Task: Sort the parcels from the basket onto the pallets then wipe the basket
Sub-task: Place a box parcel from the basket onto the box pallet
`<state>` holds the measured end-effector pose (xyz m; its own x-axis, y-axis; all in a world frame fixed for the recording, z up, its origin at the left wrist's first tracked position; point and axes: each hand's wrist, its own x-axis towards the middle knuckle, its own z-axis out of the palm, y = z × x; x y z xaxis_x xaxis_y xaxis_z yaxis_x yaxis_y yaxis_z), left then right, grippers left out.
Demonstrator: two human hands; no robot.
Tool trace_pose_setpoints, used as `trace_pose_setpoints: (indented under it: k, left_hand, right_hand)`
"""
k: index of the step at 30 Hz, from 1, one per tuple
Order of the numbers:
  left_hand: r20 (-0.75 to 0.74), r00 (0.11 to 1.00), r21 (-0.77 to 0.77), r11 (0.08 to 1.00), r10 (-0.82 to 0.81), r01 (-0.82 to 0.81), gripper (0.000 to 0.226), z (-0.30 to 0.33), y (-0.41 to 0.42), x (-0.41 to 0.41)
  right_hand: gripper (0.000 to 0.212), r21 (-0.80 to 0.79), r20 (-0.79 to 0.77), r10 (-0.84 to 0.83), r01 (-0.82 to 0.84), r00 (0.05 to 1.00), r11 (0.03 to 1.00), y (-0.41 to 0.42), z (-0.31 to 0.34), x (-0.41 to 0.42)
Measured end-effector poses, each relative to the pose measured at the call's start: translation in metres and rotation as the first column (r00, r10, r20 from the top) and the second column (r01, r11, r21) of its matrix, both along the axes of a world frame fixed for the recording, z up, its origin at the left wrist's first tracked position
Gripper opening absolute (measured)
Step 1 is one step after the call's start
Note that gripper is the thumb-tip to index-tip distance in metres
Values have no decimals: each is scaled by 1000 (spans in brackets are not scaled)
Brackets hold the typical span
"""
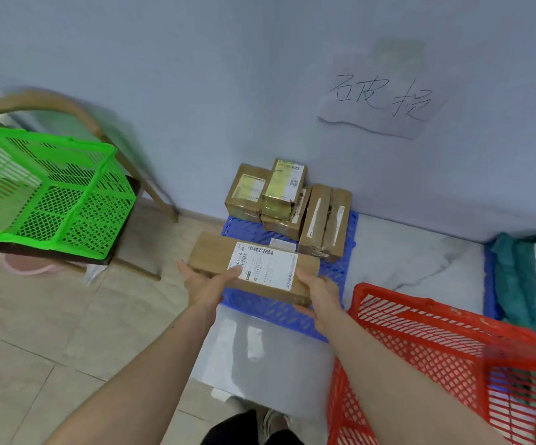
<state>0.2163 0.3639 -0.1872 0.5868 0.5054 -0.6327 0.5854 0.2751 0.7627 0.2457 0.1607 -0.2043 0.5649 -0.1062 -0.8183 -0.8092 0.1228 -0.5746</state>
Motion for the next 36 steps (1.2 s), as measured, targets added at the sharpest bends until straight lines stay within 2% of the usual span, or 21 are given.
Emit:
trace_pose_setpoints:
  k: [6, 11, 15, 17, 21, 29, 33, 36]
  left_hand:
    - [-84, 992, 85, 991, -93, 100, 102, -57, 16, 32]
    - [-52, 984, 100, 979, -173, 178, 100, -106, 23, 63]
    - [-69, 969, 90, 966, -236, 241, 108, -134, 28, 78]
    - [-87, 967, 100, 964, -238, 246, 109, -143, 31, 81]
    - [-72, 960, 135, 951, -272, 279, 96, -152, 33, 87]
    - [-105, 945, 224, 918, -310, 326, 95, -153, 33, 93]
    - [-141, 933, 217, 909, -332, 356, 104, -148, 34, 93]
    - [-174, 927, 192, 911, -334, 364, 121, -143, 34, 95]
  right_hand:
    - [26, -7, -63, -22, 22, 998, 1000, 4, -43, 24]
    - [10, -62, -77, -91, 86, 993, 994, 15, -83, 42]
    - [29, -149, -46, -80, 72, 996, 986, 24, -110, 57]
    - [29, -143, -31, -105, 100, 994, 985, 28, -116, 62]
    - [35, -179, -7, -108, 105, 994, 978, 32, -127, 68]
    - [51, -234, -25, -92, 84, 995, 969, 34, -132, 70]
    - [56, -255, -33, -76, 65, 997, 965, 32, -132, 71]
    - [74, -254, -27, -85, 75, 996, 964, 31, -132, 73]
